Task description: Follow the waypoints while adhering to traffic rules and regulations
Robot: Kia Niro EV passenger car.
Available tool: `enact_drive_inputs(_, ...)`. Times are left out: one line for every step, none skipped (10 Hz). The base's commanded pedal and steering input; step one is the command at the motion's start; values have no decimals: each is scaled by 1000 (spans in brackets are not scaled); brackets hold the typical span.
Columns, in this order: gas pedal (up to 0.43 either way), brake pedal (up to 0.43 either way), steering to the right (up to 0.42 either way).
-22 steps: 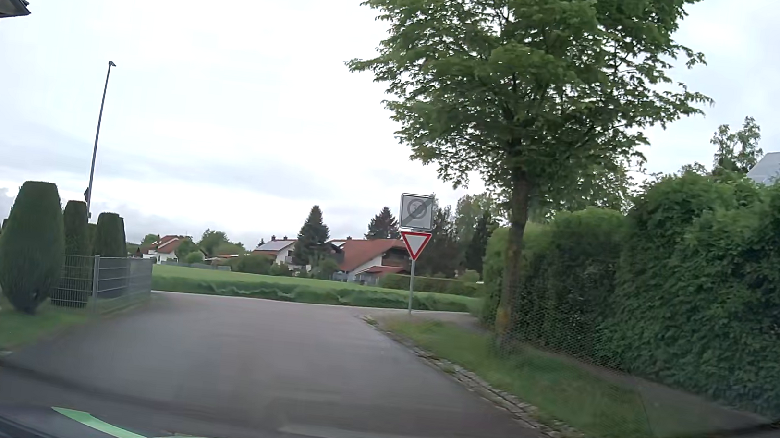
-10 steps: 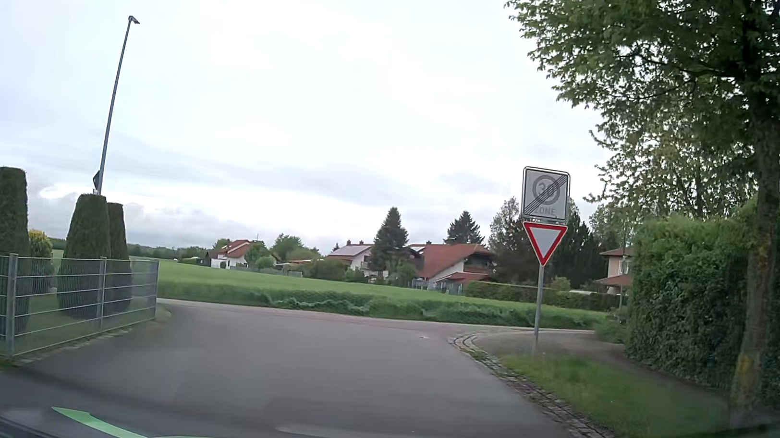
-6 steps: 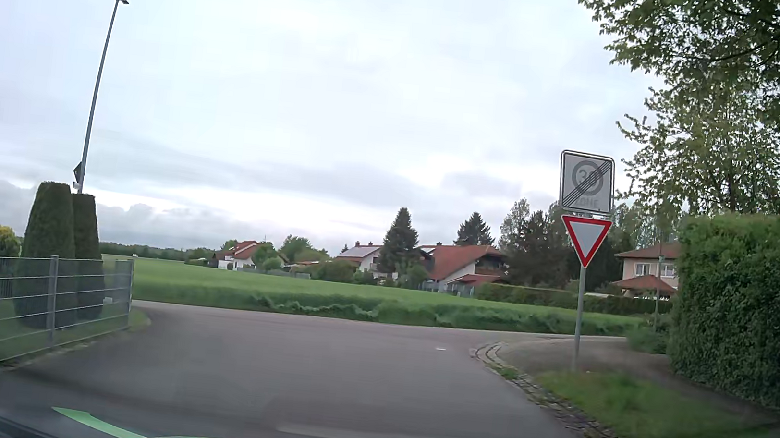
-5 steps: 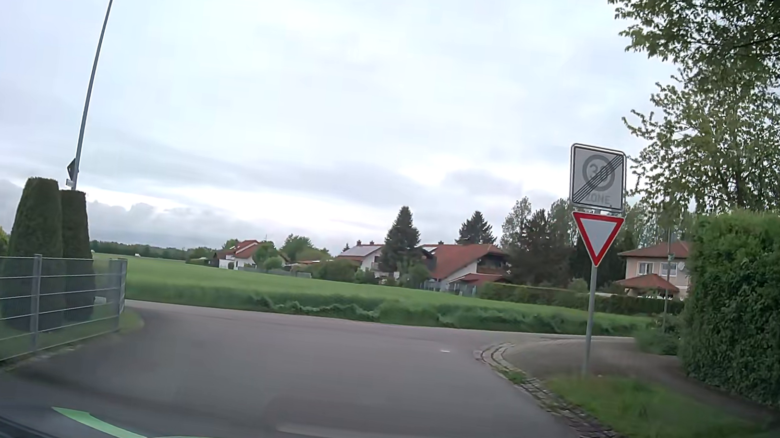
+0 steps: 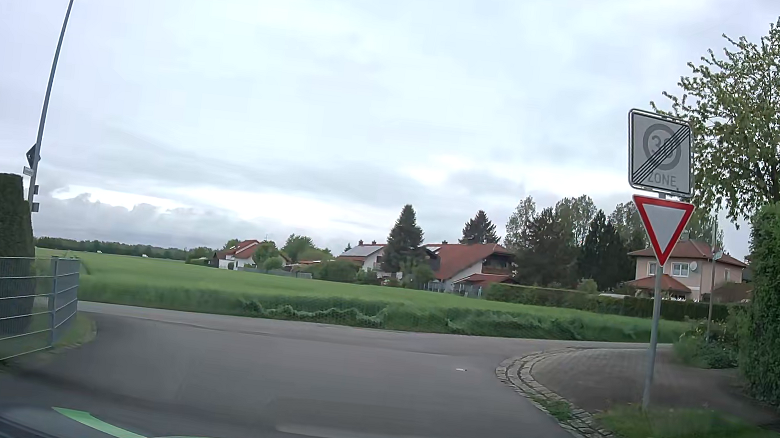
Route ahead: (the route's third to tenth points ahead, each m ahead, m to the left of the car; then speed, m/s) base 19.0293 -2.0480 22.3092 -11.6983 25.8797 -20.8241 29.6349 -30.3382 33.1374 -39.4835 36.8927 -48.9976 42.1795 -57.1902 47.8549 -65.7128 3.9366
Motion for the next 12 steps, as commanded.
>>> enact_drive_inputs(0,6,-1)
enact_drive_inputs(0,24,0)
enact_drive_inputs(0,55,1)
enact_drive_inputs(0,85,3)
enact_drive_inputs(0,98,4)
enact_drive_inputs(0,110,6)
enact_drive_inputs(0,116,8)
enact_drive_inputs(0,122,12)
enact_drive_inputs(0,122,17)
enact_drive_inputs(0,122,23)
enact_drive_inputs(0,122,31)
enact_drive_inputs(0,122,41)
